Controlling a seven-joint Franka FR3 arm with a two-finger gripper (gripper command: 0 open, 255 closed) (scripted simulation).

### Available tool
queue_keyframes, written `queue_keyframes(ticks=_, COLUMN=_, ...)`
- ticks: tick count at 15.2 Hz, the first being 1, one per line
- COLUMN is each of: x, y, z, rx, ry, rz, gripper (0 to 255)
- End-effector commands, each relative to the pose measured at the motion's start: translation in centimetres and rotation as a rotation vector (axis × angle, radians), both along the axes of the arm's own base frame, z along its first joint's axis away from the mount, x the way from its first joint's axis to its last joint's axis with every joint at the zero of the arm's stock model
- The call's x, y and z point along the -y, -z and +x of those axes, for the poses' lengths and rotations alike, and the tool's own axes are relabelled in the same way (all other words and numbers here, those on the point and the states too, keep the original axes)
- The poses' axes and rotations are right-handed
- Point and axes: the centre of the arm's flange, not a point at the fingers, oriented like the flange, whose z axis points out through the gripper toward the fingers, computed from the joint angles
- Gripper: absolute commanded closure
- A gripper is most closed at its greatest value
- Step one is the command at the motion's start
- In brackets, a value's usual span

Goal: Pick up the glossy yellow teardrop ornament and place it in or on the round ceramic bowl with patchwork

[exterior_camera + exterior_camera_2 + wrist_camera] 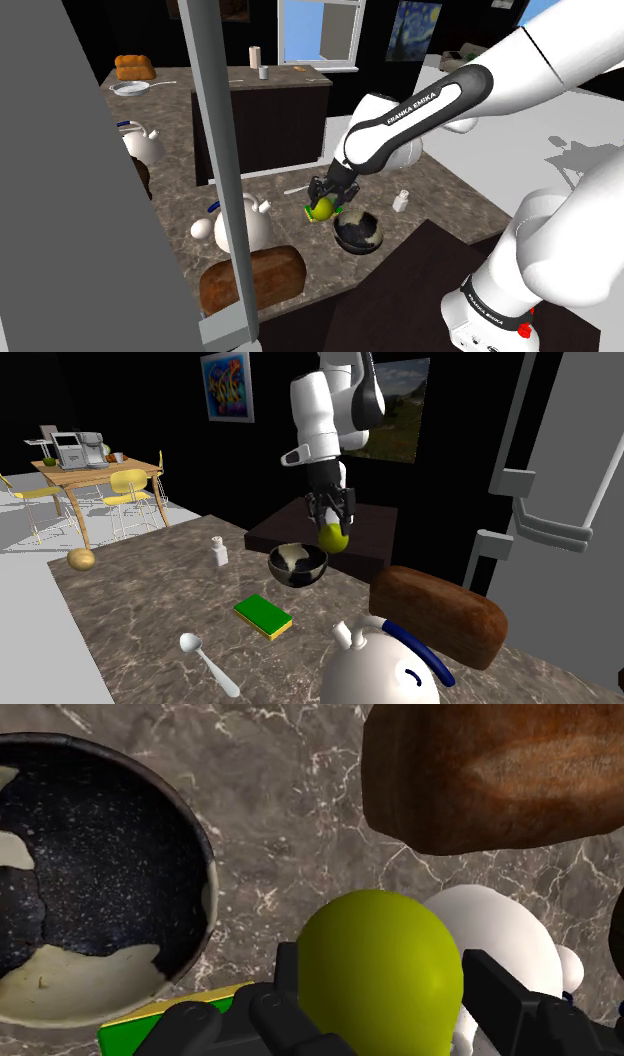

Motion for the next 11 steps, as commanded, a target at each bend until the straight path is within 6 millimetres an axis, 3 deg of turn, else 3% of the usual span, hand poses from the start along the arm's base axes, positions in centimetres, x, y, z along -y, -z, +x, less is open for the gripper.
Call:
queue_keyframes(ticks=1, x=2.5, y=0.1, z=-1.0, rx=0.0, ry=-0.002, rz=0.0, gripper=255)
queue_keyframes(ticks=7, x=10.6, y=0.3, z=-3.3, rx=0.0, ry=-0.002, rz=0.0, gripper=255)
queue_keyframes(ticks=11, x=10.6, y=2.4, z=-3.3, rx=0.0, ry=-0.002, rz=0.0, gripper=255)
